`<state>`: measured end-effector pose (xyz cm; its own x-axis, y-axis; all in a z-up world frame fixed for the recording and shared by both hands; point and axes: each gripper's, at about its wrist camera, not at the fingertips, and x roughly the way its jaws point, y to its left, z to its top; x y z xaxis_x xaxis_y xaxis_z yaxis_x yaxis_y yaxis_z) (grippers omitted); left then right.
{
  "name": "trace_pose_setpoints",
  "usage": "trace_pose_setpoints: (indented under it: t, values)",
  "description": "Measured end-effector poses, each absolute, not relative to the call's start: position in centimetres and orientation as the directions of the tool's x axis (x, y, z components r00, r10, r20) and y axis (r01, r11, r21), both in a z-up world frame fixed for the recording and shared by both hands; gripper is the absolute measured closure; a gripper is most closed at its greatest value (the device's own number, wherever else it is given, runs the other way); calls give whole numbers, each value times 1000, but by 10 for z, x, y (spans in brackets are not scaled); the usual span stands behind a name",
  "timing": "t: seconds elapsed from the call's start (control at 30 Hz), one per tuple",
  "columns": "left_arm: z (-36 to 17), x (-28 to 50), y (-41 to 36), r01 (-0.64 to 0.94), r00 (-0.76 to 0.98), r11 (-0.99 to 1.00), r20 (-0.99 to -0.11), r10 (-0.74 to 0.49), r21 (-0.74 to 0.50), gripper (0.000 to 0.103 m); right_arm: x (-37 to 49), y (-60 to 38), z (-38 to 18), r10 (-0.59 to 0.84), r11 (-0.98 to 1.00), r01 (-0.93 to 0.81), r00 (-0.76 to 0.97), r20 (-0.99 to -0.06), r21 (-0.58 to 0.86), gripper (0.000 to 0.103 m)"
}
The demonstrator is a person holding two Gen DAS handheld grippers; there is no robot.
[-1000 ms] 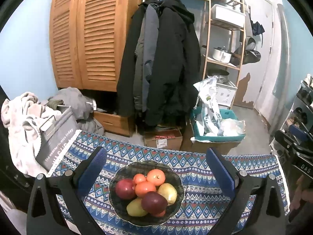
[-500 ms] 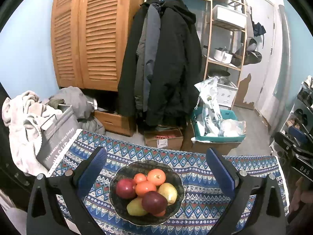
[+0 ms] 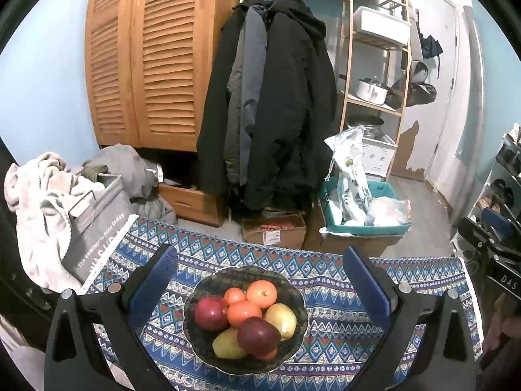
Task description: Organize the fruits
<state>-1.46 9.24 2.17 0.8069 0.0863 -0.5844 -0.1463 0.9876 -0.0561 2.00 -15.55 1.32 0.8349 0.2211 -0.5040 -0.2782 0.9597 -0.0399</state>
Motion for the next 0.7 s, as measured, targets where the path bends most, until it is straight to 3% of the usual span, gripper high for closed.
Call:
trace_pose_setpoints:
  t: [0.7]
  values:
    - [20,-19,94,-154,808,986,-581,94,-55,1,20,-155,13,220,960,-278,835,-504,-42,17]
